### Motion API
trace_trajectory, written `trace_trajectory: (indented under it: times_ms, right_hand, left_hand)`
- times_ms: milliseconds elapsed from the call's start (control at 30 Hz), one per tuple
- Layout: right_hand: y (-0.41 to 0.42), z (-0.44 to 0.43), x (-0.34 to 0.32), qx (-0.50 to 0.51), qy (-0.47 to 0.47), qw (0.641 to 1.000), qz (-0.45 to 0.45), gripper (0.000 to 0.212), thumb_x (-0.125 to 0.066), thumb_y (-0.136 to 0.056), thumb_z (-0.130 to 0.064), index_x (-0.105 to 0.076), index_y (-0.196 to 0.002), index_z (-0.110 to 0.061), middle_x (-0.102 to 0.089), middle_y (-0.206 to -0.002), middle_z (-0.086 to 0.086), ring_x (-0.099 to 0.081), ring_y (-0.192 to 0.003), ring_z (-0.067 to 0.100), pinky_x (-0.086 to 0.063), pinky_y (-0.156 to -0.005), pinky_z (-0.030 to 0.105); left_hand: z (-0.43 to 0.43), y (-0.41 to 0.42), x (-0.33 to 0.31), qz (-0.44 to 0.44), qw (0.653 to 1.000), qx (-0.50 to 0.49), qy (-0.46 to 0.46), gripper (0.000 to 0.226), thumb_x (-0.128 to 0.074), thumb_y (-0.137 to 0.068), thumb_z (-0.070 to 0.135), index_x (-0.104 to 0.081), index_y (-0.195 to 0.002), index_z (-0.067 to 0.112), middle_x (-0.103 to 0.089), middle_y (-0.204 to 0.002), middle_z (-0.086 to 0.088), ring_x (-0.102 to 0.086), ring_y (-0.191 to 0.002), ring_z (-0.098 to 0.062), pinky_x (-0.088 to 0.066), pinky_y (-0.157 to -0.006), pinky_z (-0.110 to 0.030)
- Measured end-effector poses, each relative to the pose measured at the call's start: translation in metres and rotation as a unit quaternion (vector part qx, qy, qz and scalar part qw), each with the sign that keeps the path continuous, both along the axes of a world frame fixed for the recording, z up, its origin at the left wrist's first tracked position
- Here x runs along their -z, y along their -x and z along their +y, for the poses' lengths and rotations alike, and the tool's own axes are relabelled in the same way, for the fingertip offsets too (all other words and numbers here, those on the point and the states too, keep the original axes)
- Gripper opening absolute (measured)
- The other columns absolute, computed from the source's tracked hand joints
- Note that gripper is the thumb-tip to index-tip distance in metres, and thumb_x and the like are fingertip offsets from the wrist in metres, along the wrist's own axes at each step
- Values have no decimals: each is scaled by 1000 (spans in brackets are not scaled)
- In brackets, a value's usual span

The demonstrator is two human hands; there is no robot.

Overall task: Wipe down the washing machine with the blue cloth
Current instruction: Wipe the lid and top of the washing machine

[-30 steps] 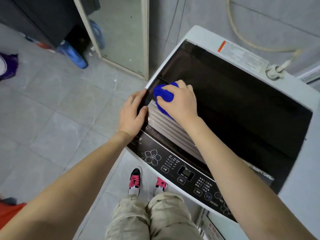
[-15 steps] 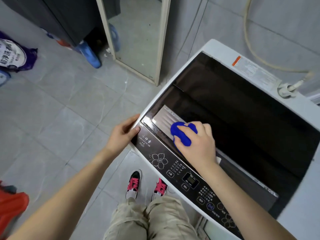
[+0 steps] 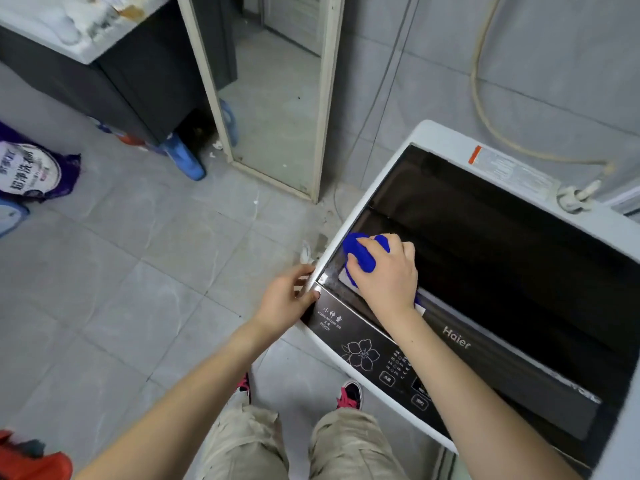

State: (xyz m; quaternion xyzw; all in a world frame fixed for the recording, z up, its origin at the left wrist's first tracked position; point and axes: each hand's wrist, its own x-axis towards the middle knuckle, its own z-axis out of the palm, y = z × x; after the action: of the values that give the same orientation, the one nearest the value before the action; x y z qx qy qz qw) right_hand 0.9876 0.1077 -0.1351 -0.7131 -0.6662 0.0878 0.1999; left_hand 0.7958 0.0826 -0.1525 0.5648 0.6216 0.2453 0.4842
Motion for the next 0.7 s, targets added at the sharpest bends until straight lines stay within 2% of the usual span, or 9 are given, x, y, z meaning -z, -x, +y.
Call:
trace_trajectory:
  times_ms: [167,333,500,600,700]
  right_hand:
    - [27,-7,3,156,-5,987,34,33,-70,-87,-40,-71,-118,-27,-60,-118,3,-50,-102,28,-38,-71,28]
    - [67,-11,4,325,-13,942,76,37,-67,-88,-42,-69,-120,-23,-59,-123,6,-51,-108,30,-44,-80,32]
    - [81,-6,2,379,-8,924,57,38,-68,-89,-39,-69,-121,-20,-59,-123,10,-50,-110,34,-48,-85,41]
    - [76,16,-1,375,-2,926,54,38,-66,-90,-40,-68,-122,-21,-58,-125,9,-49,-110,32,-47,-85,39]
    - [65,57,-8,341,-3,939,36,35,-64,-91,-40,-67,-122,-23,-57,-124,7,-48,-111,31,-47,-81,36]
  left_hand:
    - [34,22,8,17,981,187,-47,61,-78,-82,10,-52,-137,16,-53,-129,0,-57,-112,-15,-47,-96,-24]
    - [72,33,6,11,948,311,-67,75,-81,-81,14,-45,-146,19,-48,-134,4,-54,-111,-15,-46,-99,-29]
    - [107,26,6,-37,932,357,-47,87,-83,-78,14,-37,-152,24,-43,-124,10,-48,-108,-7,-39,-96,-16]
    - [137,18,9,-70,937,342,-4,84,-83,-79,17,-39,-149,32,-48,-125,9,-51,-105,-10,-45,-88,-20]
    - [169,5,15,-114,944,307,48,76,-83,-80,17,-44,-143,37,-52,-130,11,-54,-112,-13,-49,-90,-24]
